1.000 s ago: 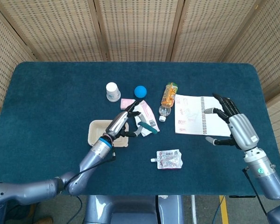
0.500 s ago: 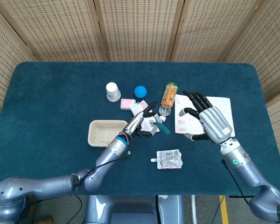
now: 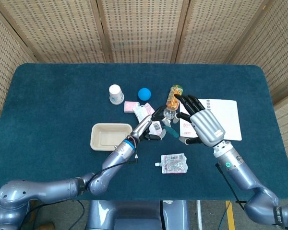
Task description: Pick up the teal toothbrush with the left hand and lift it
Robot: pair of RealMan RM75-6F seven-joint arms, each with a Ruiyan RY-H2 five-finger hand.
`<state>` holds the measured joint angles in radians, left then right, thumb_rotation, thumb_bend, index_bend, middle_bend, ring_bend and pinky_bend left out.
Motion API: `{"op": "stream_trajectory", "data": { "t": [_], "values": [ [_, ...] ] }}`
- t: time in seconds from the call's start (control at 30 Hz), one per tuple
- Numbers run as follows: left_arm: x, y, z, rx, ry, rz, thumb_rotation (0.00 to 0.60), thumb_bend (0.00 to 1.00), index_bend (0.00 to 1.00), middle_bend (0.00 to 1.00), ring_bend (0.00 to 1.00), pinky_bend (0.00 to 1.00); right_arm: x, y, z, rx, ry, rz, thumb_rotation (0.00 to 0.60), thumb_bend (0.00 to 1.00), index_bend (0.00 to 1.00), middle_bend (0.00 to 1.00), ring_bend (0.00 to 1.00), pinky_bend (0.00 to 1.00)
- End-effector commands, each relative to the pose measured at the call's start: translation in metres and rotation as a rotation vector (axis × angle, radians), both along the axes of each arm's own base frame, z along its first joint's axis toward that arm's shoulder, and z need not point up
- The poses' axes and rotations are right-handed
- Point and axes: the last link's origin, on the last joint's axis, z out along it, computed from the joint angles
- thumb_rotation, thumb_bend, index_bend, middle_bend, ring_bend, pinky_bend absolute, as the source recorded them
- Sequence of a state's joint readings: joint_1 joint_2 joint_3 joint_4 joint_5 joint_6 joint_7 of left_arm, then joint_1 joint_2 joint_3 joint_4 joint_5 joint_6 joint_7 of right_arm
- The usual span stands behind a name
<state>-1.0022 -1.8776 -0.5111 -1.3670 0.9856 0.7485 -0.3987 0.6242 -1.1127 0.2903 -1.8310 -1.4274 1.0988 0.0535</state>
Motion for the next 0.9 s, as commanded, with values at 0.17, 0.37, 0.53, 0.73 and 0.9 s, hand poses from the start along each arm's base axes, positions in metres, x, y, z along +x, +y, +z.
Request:
{"op": "stream_trajectory", "data": {
  "t": [0.17,0.37,0.53,0.73,0.9],
  "values": [
    [-0.001,-0.001,0.000,-0.011,0.003,-0.002,0.600,0.55,0.74,0.00,0.00,0.00,0.003,0.000,-0.004,0.014,-0.004,-0.009,0.600,0.23,0.52,0.03,0.00,0.00],
    [0.000,-0.002,-0.001,-0.018,-0.007,-0.001,0.600,0.55,0.74,0.00,0.00,0.00,0.007,0.002,-0.006,0.031,-0.012,-0.008,0.600,0.25,0.53,0.04,0.00,0.00],
    [0.002,-0.003,-0.002,-0.020,-0.009,-0.005,0.600,0.55,0.74,0.00,0.00,0.00,0.011,0.001,-0.007,0.024,-0.015,-0.005,0.600,0.25,0.53,0.04,0.00,0.00],
    [0.003,-0.005,-0.002,-0.021,-0.010,-0.004,0.600,0.55,0.74,0.00,0.00,0.00,0.012,0.000,-0.008,0.032,-0.022,-0.013,0.600,0.29,0.54,0.05,0.00,0.00],
    [0.003,-0.005,-0.002,-0.022,-0.008,-0.007,0.600,0.55,0.74,0.00,0.00,0.00,0.013,0.001,-0.009,0.035,-0.021,-0.012,0.600,0.35,0.56,0.05,0.00,0.00]
  ]
}}
